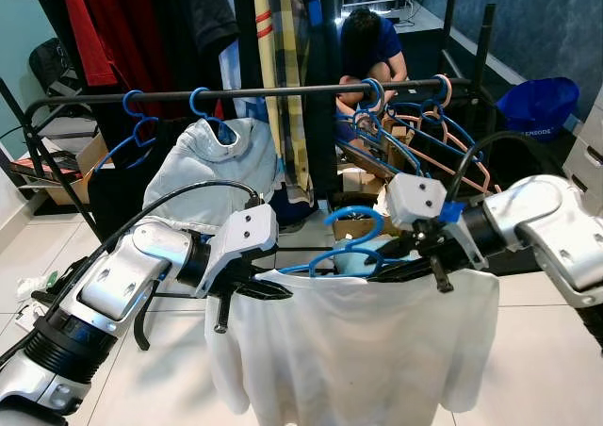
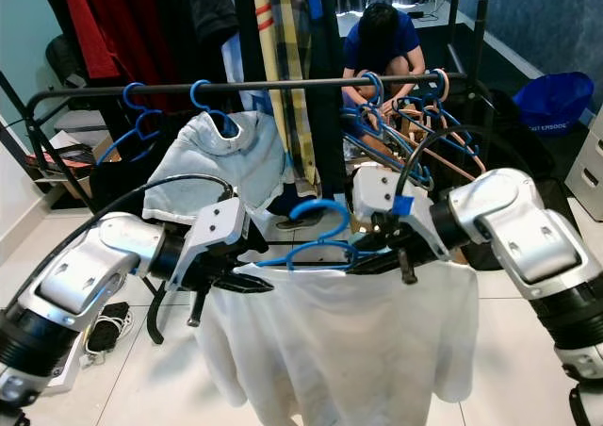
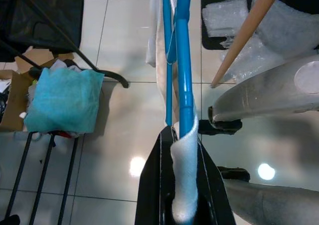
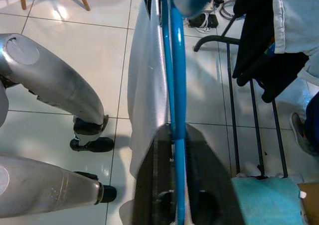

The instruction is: Hang hanger

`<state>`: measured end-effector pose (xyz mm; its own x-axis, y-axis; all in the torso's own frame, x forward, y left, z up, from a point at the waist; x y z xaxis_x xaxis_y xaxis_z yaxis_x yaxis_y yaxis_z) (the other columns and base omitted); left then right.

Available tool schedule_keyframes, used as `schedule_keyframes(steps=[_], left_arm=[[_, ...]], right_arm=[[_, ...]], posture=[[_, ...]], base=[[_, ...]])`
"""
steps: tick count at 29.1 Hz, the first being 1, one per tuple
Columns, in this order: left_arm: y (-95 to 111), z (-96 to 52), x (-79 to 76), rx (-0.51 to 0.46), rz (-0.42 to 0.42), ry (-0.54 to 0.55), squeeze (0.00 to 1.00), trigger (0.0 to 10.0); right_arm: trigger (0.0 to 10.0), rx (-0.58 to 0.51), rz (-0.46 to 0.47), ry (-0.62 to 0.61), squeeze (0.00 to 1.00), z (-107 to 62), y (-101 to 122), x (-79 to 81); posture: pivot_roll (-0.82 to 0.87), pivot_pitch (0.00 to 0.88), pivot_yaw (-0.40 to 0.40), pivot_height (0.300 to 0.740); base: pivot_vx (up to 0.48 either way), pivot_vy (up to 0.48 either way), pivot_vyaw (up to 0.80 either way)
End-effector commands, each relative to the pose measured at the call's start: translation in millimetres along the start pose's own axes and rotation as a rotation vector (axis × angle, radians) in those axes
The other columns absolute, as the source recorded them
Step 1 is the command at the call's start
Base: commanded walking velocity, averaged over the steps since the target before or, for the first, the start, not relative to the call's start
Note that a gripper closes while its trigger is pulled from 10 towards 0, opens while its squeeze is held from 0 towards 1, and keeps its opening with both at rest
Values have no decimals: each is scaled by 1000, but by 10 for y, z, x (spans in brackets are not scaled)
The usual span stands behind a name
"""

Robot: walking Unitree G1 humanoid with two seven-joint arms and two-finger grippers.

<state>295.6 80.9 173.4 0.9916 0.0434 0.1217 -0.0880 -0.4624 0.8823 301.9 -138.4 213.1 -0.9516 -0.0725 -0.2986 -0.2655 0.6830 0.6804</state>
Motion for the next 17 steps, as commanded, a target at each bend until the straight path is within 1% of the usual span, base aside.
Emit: schedule_keyframes(steps=[1,5,10,11,13,14,15,16,17], left_arm=[[111,-27,19,-22,49,5,0,0],[125,-15,16,-29,57,7,0,0],[206,22,39,-95,74,33,0,0],[227,12,53,-120,64,37,0,1490],[227,12,53,-120,64,37,0,1490],[274,-30,108,-165,37,62,839,7333],[274,-30,108,-165,37,62,839,7333],[320,-91,174,-211,11,92,1000,10000],[358,-169,250,-253,-12,129,1000,10000]], right_arm=[[0,23,2,-3,0,41,-40,-10],[0,23,2,-6,0,55,-42,-20],[0,-3,3,-40,0,85,-19,-71],[0,-15,5,-47,0,85,-8,-82],[0,-15,5,-47,0,85,-8,-82],[0,-25,8,-58,0,79,-2,-96],[0,-25,8,-58,0,79,-2,-96],[0,-32,12,-68,0,66,-2,-107],[0,-35,17,-79,0,49,-8,-118]], posture=[[-131,0,108,740],[-132,0,107,740],[-132,0,107,740],[-136,0,109,740],[-136,0,109,740],[-136,0,109,740],[-136,0,109,740],[-136,0,109,740],[-136,0,109,740]], base=[[0,0,0],[0,0,0],[0,0,0],[0,0,0],[0,0,0],[0,0,0],[0,0,0],[0,0,0],[0,0,0]])
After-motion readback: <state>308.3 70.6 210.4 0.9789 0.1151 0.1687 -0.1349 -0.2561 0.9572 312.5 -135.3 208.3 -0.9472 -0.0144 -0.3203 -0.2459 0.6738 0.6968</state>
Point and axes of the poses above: a point about 5 cm out from each wrist's last joint towards the gripper, its own z axis pointing out of the wrist towards the gripper, its own y axis along the axis of the wrist's last joint, x = y × z, the point moved 5 cm from there along z, pointing out of the wrist towards the gripper, and after that the axes turned 7 degrees about -z, right-handed, at the moved point
